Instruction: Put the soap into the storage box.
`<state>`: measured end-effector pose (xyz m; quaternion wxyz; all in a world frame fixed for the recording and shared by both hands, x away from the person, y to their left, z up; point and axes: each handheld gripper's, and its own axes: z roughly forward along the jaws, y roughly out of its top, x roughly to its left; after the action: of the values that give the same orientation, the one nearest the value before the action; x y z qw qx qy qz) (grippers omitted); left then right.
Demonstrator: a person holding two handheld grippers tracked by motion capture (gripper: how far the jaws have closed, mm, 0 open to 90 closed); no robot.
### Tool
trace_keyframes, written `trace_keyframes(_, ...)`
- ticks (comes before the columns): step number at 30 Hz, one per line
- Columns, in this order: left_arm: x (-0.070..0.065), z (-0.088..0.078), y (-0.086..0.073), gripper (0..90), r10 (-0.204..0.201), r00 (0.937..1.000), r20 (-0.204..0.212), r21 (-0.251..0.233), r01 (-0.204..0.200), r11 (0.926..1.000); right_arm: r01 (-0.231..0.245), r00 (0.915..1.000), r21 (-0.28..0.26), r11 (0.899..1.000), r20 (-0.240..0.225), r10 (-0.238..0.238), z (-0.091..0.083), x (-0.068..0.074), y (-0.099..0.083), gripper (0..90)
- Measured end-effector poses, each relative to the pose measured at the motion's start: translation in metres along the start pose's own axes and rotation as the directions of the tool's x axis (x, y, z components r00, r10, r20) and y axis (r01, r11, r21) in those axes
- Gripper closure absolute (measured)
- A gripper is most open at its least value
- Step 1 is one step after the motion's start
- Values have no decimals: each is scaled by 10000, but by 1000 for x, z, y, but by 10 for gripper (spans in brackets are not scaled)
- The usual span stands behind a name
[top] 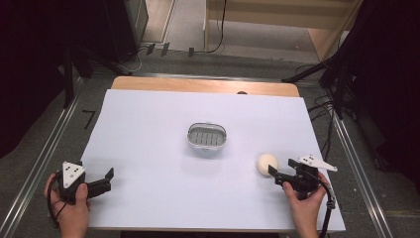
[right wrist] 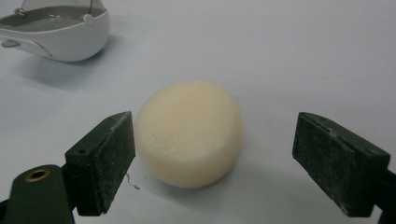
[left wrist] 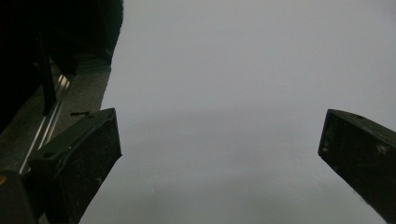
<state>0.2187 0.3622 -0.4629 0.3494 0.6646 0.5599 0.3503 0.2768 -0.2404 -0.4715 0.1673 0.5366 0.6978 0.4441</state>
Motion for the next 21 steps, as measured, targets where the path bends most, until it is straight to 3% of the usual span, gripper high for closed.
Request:
trace_keyframes(9, -1, 0, 0, 0, 92, 10000, 4, 50, -92, 9999, 180, 9996, 162, 9997, 199, -183, 18, 20, 4, 139)
trace_keyframes(21, -2, 1, 0, 0, 196, 9998, 28, 91, -196, 9998, 136, 9963, 481, 9987, 845, -176, 27, 23, 4, 179)
